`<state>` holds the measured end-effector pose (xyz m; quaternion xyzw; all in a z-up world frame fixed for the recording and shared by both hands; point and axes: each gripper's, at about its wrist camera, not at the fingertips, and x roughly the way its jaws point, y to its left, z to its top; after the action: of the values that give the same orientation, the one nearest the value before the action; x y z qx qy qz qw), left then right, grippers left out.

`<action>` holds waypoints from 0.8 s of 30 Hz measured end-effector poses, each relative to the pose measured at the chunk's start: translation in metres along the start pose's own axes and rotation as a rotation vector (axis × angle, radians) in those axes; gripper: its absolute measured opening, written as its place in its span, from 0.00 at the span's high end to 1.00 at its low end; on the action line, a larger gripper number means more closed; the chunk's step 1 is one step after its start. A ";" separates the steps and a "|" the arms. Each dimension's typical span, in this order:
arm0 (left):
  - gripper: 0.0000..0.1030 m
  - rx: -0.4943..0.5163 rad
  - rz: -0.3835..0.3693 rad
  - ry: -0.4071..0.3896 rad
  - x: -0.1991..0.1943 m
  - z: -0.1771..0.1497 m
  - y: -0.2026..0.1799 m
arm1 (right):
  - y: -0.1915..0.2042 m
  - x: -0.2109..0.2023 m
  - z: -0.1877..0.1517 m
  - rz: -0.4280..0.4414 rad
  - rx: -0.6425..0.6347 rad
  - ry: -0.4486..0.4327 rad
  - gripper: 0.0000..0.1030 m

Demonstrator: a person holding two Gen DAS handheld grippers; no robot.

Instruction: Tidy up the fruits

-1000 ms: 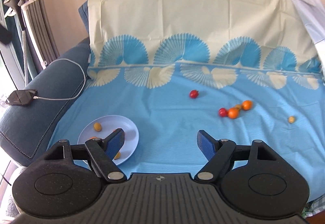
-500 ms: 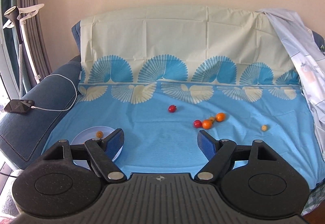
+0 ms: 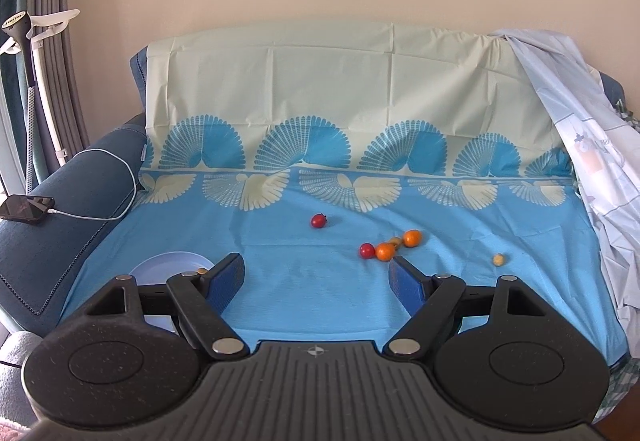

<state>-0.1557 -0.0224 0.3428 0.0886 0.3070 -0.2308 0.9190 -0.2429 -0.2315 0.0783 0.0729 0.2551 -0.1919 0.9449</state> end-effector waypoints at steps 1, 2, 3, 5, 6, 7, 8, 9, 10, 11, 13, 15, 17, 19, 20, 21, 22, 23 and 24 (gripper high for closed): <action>0.00 0.003 0.001 -0.001 0.001 0.000 -0.001 | -0.001 0.000 0.000 -0.002 0.002 0.000 0.22; 0.00 0.003 0.004 0.001 0.003 0.001 -0.001 | -0.002 0.001 0.000 -0.005 0.003 0.000 0.22; 0.00 0.000 0.005 0.001 0.004 0.000 -0.002 | -0.002 0.001 0.000 -0.007 0.004 0.000 0.22; 0.00 0.005 0.003 0.009 0.008 0.001 -0.003 | -0.004 0.003 0.000 -0.010 0.005 0.001 0.22; 0.00 0.010 0.003 0.010 0.010 0.001 -0.004 | -0.005 0.004 0.000 -0.011 0.006 0.002 0.22; 0.00 0.013 0.006 0.010 0.012 0.001 -0.005 | -0.004 0.004 0.000 -0.014 0.008 0.003 0.22; 0.00 0.014 0.010 0.010 0.014 0.003 -0.005 | -0.005 0.005 -0.001 -0.016 0.010 0.005 0.22; 0.00 0.013 0.014 0.002 0.015 0.003 -0.005 | -0.007 0.006 -0.001 -0.018 0.012 0.008 0.22; 0.00 0.008 0.020 -0.006 0.016 0.004 -0.006 | -0.007 0.007 -0.001 -0.020 0.014 0.010 0.22; 0.00 -0.004 0.021 -0.010 0.018 0.004 -0.005 | -0.008 0.009 -0.001 -0.023 0.015 0.012 0.22; 0.00 -0.016 0.008 -0.018 0.026 0.005 -0.006 | -0.012 0.012 -0.002 -0.031 0.017 0.018 0.22; 0.00 -0.009 0.003 0.006 0.040 0.005 -0.009 | -0.016 0.015 -0.004 -0.041 0.023 0.025 0.22; 0.00 -0.004 -0.022 0.037 0.061 0.006 -0.011 | -0.021 0.018 -0.005 -0.053 0.032 0.030 0.21; 0.00 0.003 -0.026 0.063 0.084 0.008 -0.014 | -0.027 0.022 -0.006 -0.064 0.041 0.031 0.20; 0.00 0.008 -0.022 0.071 0.097 0.008 -0.016 | -0.031 0.024 -0.007 -0.071 0.044 0.030 0.20; 0.00 0.007 -0.013 0.085 0.109 0.010 -0.017 | -0.035 0.026 -0.007 -0.079 0.047 0.028 0.19; 0.00 0.007 -0.020 0.098 0.127 0.010 -0.019 | -0.039 0.029 -0.007 -0.086 0.053 0.026 0.18; 0.00 0.008 -0.026 0.119 0.143 0.011 -0.022 | -0.043 0.033 -0.008 -0.095 0.060 0.025 0.18; 0.00 0.006 -0.030 0.143 0.159 0.012 -0.025 | -0.050 0.038 -0.008 -0.104 0.069 0.025 0.17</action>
<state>-0.0492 -0.1069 0.2555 0.1028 0.3725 -0.2386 0.8909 -0.2365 -0.2874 0.0504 0.0944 0.2636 -0.2483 0.9273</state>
